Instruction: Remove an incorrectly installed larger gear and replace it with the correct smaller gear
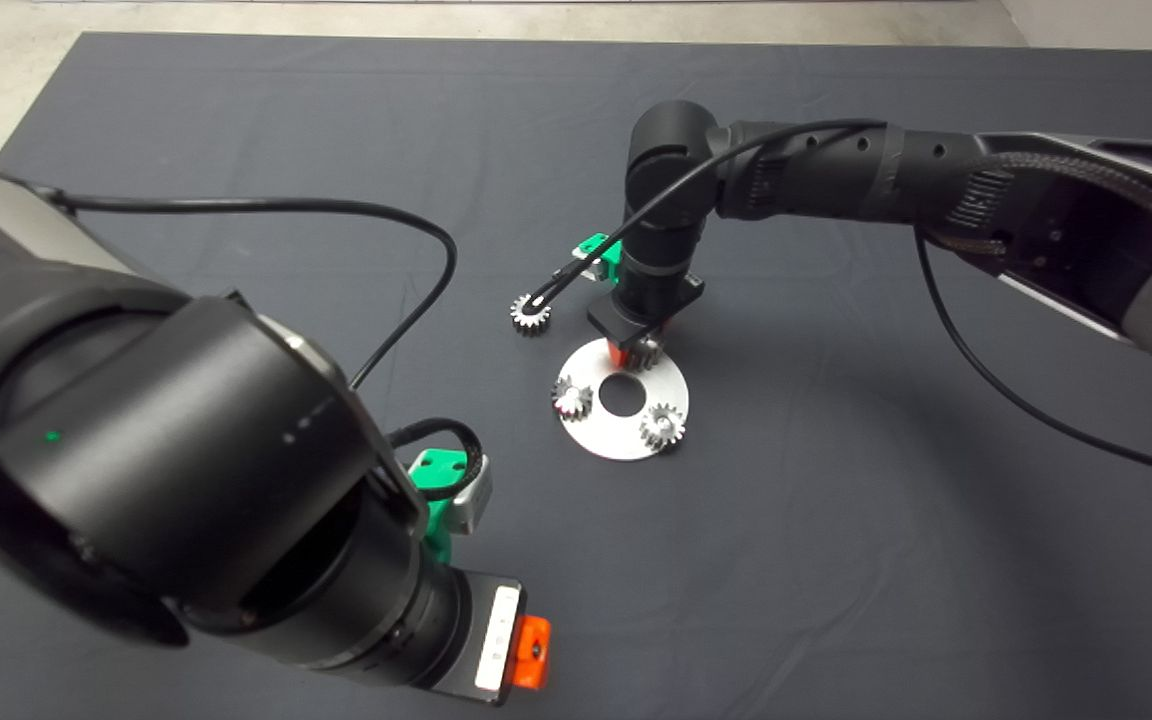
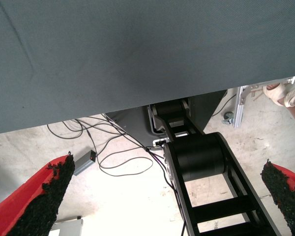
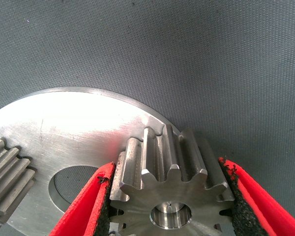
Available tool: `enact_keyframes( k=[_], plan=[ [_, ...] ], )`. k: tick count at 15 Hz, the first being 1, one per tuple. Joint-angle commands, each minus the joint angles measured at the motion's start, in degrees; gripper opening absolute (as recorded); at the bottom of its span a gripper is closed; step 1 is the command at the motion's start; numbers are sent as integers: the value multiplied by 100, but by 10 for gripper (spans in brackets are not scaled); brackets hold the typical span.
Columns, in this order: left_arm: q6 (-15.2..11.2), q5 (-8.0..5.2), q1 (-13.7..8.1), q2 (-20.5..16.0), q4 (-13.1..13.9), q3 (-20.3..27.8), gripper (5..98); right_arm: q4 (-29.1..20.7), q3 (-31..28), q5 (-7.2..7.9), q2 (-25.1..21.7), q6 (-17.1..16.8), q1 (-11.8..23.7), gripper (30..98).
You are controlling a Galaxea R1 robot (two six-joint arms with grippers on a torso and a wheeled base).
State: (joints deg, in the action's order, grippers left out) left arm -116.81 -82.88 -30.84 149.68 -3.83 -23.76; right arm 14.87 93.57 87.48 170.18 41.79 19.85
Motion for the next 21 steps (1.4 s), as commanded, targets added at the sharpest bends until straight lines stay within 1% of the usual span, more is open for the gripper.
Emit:
enact_keyframes(
  k=[1,12,21],
  plan=[
    [-52,24,-98,5,102,84,982,191,-77,630,40,13,143,512],
    [-52,18,-98,14,94,84,982,191,-69,630,38,31,195,504],
    [-52,27,-98,14,102,84,982,191,-69,621,38,49,408,504]
  ],
)
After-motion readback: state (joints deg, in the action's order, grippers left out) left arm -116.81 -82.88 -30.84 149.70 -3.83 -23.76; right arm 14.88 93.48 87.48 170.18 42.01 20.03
